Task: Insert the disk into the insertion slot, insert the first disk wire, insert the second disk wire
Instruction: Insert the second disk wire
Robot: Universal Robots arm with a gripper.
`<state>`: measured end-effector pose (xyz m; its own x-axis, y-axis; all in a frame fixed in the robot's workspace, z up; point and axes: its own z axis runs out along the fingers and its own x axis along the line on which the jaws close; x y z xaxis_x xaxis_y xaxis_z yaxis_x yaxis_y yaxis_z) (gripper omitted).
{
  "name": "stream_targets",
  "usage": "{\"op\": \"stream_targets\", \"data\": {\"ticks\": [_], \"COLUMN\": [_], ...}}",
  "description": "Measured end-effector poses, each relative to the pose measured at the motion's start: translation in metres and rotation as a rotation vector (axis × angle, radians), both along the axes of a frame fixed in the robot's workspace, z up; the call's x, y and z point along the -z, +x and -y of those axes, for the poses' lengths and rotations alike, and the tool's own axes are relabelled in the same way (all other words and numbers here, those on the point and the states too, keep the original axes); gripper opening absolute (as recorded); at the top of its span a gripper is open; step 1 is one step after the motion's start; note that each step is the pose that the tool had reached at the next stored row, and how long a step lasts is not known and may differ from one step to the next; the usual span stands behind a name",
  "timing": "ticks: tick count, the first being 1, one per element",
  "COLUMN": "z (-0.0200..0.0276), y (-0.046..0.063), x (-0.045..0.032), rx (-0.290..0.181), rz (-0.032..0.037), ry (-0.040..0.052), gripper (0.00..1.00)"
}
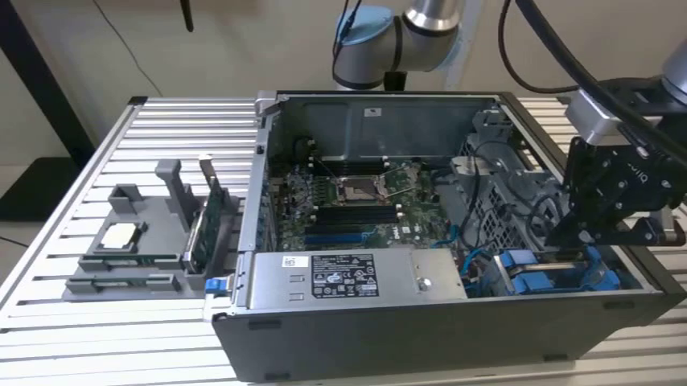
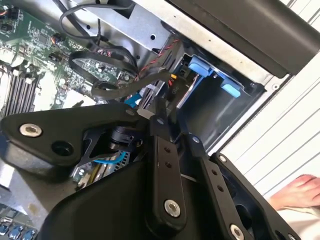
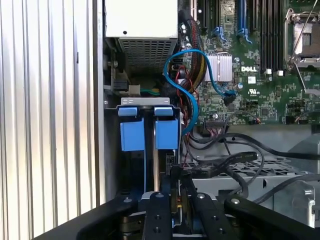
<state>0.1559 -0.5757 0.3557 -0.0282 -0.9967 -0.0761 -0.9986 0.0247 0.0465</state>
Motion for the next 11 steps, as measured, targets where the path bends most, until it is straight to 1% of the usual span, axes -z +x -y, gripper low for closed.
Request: {"op": "stream_targets", "data": {"ticks": [5,6,9,11], "z": [0.0000,0.0000,0.0000,0.0002], "y": [0.000,0.000,0.000,0.000], "x": [-0.0016,-0.0022,-0.0065,-0.0131], "rx": [0.001,0.002,0.006,0.007], "rz": [0.0000,0.0000,0.0000,0.0000], "ry": [0.0006,0.0030,0.0178,0.0213], "gripper": [0.24,0.24,0.24,0.24]}}
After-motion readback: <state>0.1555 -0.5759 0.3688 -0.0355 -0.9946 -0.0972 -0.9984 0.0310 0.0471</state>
